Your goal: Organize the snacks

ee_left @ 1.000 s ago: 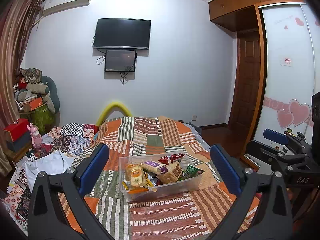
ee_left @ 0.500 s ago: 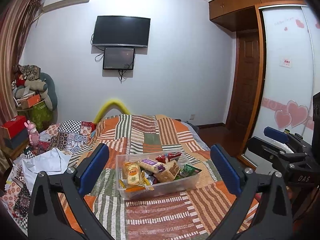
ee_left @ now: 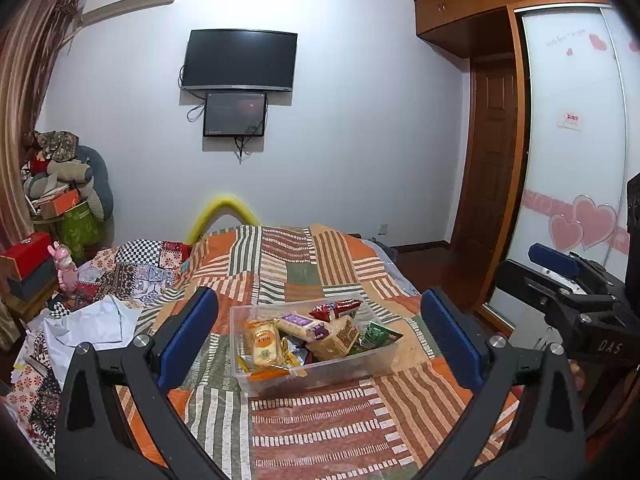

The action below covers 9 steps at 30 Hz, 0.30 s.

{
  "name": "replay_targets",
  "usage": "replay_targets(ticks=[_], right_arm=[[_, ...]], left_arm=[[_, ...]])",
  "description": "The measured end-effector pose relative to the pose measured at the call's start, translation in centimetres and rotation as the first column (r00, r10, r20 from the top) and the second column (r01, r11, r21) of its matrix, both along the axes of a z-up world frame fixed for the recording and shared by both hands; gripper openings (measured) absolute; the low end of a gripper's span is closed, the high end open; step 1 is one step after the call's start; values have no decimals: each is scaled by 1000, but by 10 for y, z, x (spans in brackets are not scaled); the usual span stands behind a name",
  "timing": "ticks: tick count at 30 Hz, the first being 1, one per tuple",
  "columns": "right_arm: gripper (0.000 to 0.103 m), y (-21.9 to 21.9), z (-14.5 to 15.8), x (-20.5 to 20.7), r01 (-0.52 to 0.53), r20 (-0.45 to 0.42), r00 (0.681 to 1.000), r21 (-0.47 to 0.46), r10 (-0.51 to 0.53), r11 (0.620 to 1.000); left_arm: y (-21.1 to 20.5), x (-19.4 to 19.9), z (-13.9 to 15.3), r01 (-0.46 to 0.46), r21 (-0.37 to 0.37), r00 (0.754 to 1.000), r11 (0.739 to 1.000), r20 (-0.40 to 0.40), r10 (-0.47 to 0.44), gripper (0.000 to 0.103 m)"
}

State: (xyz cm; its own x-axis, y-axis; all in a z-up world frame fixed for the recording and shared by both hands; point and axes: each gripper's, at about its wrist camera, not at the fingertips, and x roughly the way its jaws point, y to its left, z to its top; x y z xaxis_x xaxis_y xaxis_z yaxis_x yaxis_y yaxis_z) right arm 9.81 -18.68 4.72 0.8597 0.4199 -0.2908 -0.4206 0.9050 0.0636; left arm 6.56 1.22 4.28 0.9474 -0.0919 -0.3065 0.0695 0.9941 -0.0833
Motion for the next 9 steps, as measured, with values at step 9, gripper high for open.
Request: replay_targets(ticks=[9], right_arm=[[103,-1,0,0,2,-6,1000,9,-2,1000]], left_arm=[[1,1,-3,1,-7,1000,1000,-17,-1,103]])
